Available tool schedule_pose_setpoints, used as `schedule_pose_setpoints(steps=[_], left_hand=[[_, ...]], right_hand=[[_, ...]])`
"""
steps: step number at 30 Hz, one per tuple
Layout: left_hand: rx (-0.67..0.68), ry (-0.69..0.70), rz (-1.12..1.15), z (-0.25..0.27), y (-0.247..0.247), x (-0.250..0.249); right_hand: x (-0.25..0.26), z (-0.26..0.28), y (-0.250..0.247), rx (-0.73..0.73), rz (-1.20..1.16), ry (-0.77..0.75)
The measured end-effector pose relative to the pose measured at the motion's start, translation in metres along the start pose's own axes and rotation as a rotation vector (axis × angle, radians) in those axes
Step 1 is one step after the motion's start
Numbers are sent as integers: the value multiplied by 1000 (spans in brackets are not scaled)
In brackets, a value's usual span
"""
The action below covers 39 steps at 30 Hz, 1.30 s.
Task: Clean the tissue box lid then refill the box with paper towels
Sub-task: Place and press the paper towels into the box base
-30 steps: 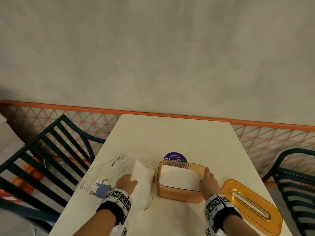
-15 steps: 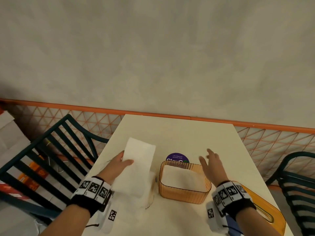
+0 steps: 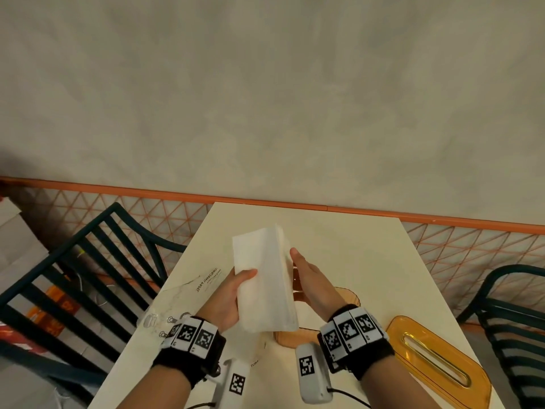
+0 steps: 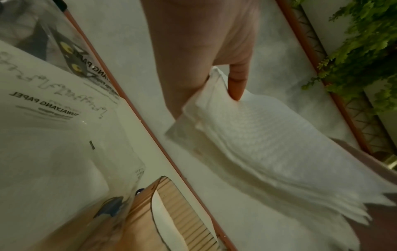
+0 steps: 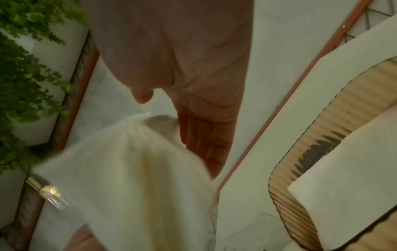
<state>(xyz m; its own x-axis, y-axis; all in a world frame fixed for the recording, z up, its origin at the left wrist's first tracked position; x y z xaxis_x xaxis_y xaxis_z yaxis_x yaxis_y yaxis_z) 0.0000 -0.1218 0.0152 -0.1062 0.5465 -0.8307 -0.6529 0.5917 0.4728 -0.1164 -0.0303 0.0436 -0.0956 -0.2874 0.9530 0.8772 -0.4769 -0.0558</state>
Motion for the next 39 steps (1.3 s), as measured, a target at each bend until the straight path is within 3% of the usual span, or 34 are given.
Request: schedule_pose_setpoints(steps=[4, 8, 10, 12, 15, 17, 20, 25, 29, 31, 34, 37, 39], left_hand=[[82, -14, -255, 0, 11, 2], [74, -7, -509, -2, 15, -8], [88, -42, -388, -4, 9, -5], [61, -93, -102, -6, 1, 3], [44, -78, 153, -9, 1, 15], [53, -40, 152, -12, 6, 15], [45, -28, 49, -16, 7, 6], [-3, -98, -58, -25, 11, 13], [-92, -116, -31, -30, 18, 23], [-117, -105, -157, -35, 19, 25], [-177, -5, -521, -51, 23, 21], [-131, 89, -862, -64, 39, 23], [-110, 79, -1031, -70, 45, 34]], right_hand=[[7, 3, -13, -28, -3, -70], [13, 6, -33, -83, 16, -103], [11, 5, -45, -136, -105, -91], [6, 5, -55, -178, -226, -91], [-4, 10, -55, -97, -269, -69], [-9, 14, -57, -51, -201, -30], [-11, 14, -77, -111, -189, 6], [-18, 8, -72, -60, 33, 63], [-29, -6, -89, -242, 11, 106], [-33, -8, -97, -280, 41, 139], [-37, -13, -111, -360, 202, 132], [-49, -17, -124, -447, 406, 162], [-60, -18, -126, -442, 545, 218]])
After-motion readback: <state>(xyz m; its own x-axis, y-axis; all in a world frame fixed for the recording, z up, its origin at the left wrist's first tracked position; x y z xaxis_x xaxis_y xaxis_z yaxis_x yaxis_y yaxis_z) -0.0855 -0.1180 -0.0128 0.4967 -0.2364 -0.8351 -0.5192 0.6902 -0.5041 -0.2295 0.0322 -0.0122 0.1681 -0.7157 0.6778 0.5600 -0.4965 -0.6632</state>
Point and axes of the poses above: each hand's wrist, its own z-axis away from the middle knuckle, its own y-axis out of the palm, x = y × z, the point moved 5 cm from there along -z, towards the middle knuckle, and after that the axes turned 1 degree about -z, right-handed, at the moved point
